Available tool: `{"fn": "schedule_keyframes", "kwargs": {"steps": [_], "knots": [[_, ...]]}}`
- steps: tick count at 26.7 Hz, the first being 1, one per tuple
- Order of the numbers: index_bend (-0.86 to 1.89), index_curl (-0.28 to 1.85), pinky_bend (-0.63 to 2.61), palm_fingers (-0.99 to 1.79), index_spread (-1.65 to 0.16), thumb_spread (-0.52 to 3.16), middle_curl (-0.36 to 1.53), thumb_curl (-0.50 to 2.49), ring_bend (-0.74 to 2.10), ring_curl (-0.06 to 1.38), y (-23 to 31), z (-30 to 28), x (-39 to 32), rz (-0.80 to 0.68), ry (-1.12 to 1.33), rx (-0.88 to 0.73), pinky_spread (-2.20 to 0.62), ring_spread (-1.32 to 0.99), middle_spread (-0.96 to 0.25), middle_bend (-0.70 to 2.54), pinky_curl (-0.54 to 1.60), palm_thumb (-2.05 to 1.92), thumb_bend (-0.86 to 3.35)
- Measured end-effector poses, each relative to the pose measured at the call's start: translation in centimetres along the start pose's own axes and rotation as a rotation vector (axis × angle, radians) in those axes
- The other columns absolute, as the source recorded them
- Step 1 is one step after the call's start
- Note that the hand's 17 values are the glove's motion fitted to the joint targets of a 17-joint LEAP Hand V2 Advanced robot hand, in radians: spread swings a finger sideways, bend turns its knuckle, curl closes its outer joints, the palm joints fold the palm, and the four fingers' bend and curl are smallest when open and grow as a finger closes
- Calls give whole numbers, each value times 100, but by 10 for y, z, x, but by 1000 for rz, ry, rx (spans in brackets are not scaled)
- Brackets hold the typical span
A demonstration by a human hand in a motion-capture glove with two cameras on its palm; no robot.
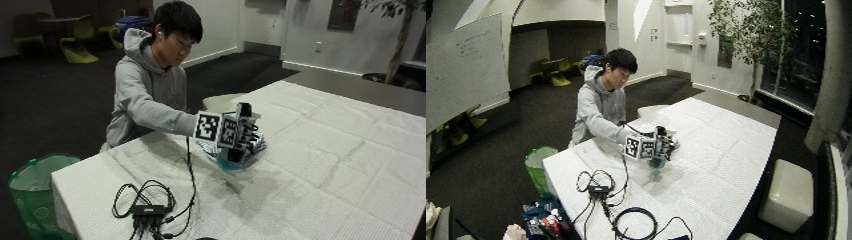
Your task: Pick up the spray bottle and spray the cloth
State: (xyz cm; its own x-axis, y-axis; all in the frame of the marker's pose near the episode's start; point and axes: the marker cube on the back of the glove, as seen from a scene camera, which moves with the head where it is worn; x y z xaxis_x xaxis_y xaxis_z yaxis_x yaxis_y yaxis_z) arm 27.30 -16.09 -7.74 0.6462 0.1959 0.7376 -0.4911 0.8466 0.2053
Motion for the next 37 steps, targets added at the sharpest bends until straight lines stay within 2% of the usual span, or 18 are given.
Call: {"fn": "schedule_keyframes", "kwargs": {"steps": [10, 17, 22, 25, 33, 37], "knots": [[56, 51, 30, 140, -20, 11, 52, 65, 60, 44, 27, -6, -84, -39, 591, -391, -27, -15, -7, 70, 38, 97, -3], [57, 53, 31, 140, -20, 7, 52, 67, 62, 46, 45, -1, -126, -57, 853, -506, -28, -15, -7, 70, 40, 96, -3], [57, 53, 31, 140, -21, 5, 52, 67, 62, 46, 58, 24, -124, -1, 1116, -546, -28, -15, -7, 72, 41, 95, -3], [57, 54, 32, 140, -21, 5, 52, 68, 62, 46, 67, 45, -109, 16, 1175, -587, -28, -15, -7, 72, 42, 95, -3], [57, 54, 32, 140, -21, 3, 52, 68, 62, 47, 86, 78, -96, -27, 1134, -661, -29, -15, -7, 72, 43, 95, -3], [57, 54, 32, 139, -20, 2, 52, 69, 62, 47, 87, 60, -107, -166, 1266, -690, -29, -16, -7, 72, 43, 95, -3]]}}
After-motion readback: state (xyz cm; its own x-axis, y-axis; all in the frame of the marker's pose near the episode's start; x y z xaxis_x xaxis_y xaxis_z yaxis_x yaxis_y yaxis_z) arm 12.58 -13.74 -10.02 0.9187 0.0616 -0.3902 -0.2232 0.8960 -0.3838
